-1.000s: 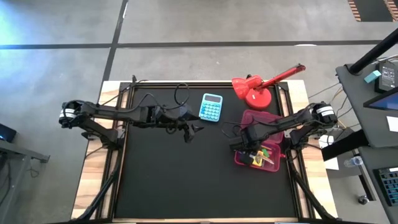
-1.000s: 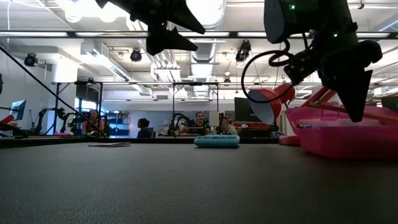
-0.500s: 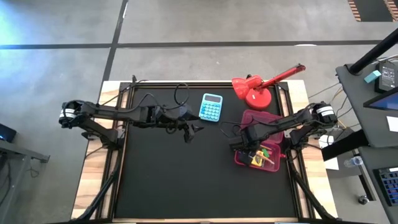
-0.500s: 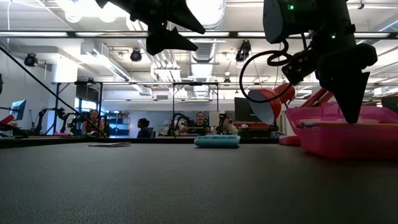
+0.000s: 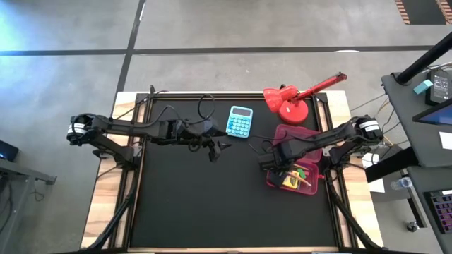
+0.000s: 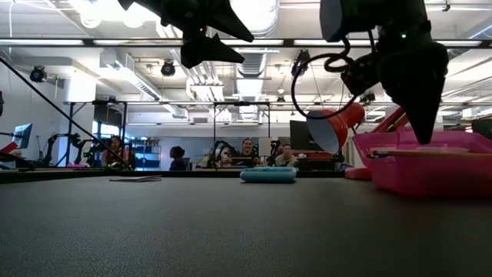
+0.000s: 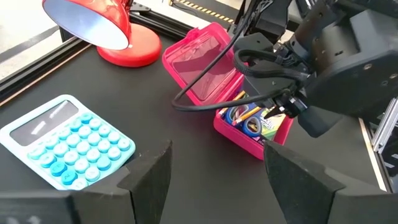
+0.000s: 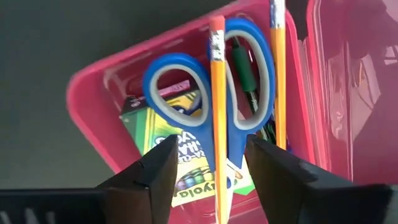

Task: Pack school essentials
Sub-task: Put the purple sticky notes into the red supply box

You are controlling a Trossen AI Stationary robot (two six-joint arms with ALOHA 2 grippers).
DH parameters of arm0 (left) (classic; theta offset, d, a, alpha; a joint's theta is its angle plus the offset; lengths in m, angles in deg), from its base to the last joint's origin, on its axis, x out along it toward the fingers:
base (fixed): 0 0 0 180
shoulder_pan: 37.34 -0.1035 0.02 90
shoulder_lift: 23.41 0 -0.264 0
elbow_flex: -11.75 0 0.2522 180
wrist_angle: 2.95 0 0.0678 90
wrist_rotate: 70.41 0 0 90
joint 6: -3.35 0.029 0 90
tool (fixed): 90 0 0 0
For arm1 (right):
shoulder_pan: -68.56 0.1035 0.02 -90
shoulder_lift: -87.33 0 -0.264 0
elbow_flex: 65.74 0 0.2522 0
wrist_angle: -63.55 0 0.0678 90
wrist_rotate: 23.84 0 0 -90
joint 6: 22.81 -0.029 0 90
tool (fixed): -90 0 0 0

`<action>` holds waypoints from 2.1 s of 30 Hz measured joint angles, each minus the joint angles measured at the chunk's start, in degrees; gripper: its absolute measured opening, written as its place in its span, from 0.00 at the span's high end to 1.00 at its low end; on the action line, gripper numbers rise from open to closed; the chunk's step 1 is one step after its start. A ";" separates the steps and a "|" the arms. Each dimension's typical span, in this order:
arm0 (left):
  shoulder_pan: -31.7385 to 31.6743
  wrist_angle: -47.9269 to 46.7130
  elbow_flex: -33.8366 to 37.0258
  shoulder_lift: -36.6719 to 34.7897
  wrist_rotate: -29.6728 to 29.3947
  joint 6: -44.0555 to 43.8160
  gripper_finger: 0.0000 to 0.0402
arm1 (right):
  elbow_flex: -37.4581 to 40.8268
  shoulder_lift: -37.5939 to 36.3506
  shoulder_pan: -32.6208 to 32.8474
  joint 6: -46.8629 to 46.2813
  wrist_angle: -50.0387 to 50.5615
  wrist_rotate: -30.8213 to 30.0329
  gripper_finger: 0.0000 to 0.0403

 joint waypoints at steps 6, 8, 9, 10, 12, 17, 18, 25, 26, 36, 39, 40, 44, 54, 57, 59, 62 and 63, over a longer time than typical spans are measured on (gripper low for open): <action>-0.40 -0.94 0.00 0.00 1.27 0.00 0.42 | -3.38 -0.12 0.00 0.04 1.76 0.00 0.49; -0.95 -2.29 0.00 0.00 2.11 -0.04 0.42 | -4.51 -0.25 0.00 0.10 2.23 -0.01 0.47; -1.25 -3.00 0.00 0.00 2.40 -0.06 0.42 | -4.95 -0.34 0.00 0.11 2.48 -0.03 0.46; -1.57 -3.80 0.00 0.00 2.64 -0.09 0.42 | -5.34 -0.39 0.00 0.13 2.91 -0.03 0.45; -2.27 -5.50 0.00 0.00 3.19 -0.13 0.42 | -5.87 -0.39 0.00 0.12 3.83 -0.03 0.44; -5.54 -10.31 0.00 0.00 6.42 0.05 0.42 | -6.90 -0.42 0.00 0.11 6.21 -0.03 0.43; -6.47 -11.70 0.00 0.00 6.86 0.03 0.42 | -7.14 -0.42 0.00 0.11 6.55 -0.04 0.43; -15.28 -25.55 0.00 -0.07 6.99 0.05 0.42 | -9.50 -0.44 0.00 -1.26 7.10 -0.19 0.44; -16.71 -27.37 0.00 -0.07 6.72 0.09 0.42 | -9.93 -0.44 0.00 -1.63 7.13 -0.31 0.44; -30.96 -29.47 6.89 -0.02 -0.51 0.02 0.42 | -16.12 -0.44 0.00 -2.99 6.93 -6.49 0.44; -34.68 -28.91 9.60 0.00 -3.45 0.00 0.42 | -18.28 -0.44 0.00 -2.97 6.85 -8.92 0.44; -35.81 -28.65 10.40 0.00 -5.56 -0.45 0.42 | -18.98 -0.44 0.00 -2.97 6.80 -9.56 0.44; -40.14 -25.52 13.27 0.00 -9.19 -3.08 0.42 | -21.49 -0.44 0.00 -2.98 6.40 -12.34 0.44; -41.14 -21.93 17.66 5.44 -8.72 -7.57 0.42 | -23.75 -0.44 0.00 -2.89 2.64 -15.89 0.44; -41.06 -21.59 17.25 8.25 -8.46 -7.60 0.42 | -23.75 -0.44 0.00 -2.91 2.39 -16.47 0.44; -41.04 -21.56 17.13 9.39 -7.80 -7.66 0.42 | -23.75 -0.44 0.00 -2.89 2.36 -16.53 0.44; -39.92 -21.50 17.51 9.97 -6.68 -8.42 0.42 | -23.75 -0.44 0.00 -2.91 2.28 -16.55 0.44; -39.12 -21.66 17.54 9.91 -6.97 -9.11 0.42 | -23.75 -0.44 0.01 -2.89 2.22 -16.55 0.44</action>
